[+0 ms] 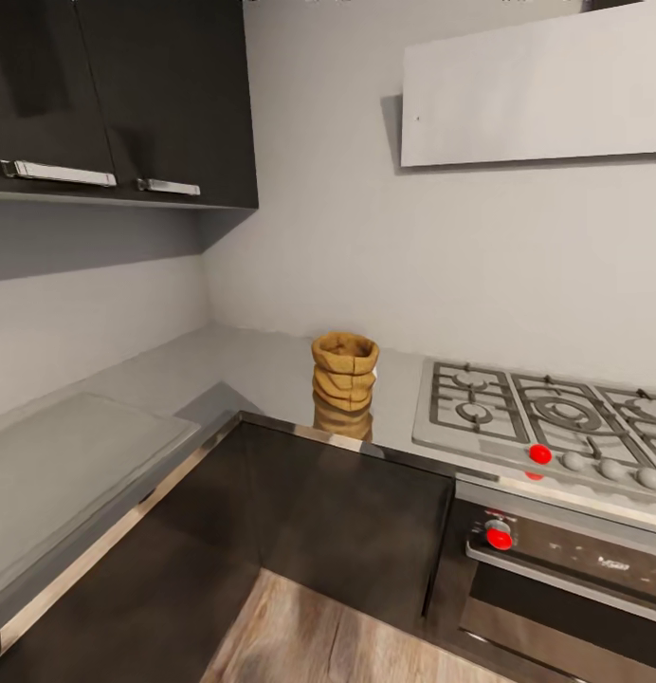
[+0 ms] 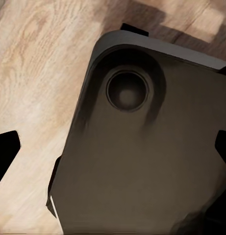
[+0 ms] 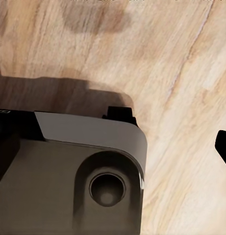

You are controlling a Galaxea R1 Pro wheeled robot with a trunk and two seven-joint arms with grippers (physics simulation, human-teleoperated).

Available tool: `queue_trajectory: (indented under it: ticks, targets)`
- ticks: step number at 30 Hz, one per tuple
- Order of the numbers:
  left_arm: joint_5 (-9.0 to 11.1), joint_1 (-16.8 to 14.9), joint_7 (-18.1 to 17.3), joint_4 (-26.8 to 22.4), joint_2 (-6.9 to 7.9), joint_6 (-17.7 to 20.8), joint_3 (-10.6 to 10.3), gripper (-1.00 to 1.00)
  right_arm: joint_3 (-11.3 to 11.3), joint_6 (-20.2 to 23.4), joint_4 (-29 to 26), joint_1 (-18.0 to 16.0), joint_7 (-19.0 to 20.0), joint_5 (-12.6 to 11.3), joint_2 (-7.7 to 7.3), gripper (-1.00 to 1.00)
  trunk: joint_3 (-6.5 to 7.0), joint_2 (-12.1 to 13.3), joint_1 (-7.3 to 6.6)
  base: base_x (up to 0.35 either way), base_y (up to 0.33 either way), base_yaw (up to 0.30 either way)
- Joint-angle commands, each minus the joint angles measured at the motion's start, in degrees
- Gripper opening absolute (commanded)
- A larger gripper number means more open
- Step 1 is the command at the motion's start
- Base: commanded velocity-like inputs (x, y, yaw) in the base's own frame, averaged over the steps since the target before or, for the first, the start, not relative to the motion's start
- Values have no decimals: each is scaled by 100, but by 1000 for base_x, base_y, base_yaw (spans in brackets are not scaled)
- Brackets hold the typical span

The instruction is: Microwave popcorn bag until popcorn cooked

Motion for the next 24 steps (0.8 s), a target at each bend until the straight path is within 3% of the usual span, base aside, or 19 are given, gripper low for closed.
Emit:
queue_trajectory:
  ticks: [1, 19, 21, 24]
  targets:
    - [36, 0, 34, -7, -2, -3, 4, 100, -49, -32, 16, -6, 15, 38, -3, 100, 14, 39, -23, 0, 0, 0]
    - [43, 3, 50, -10, 6, -9, 3, 100, -57, 29, 26, -5, 26, 32, 66, 100, 337, 761, -418, 0, 0, 0]
    - [43, 1, 50, -18, -1, -9, 3, 100, -57, 178, 25, 213, 25, 40, 22, 100, 373, 841, -462, 0, 0, 0]
    - [43, 1, 50, -19, -2, -9, 3, 100, -57, 191, 25, 237, 14, 34, 53, 100, 426, 961, -528, 0, 0, 0]
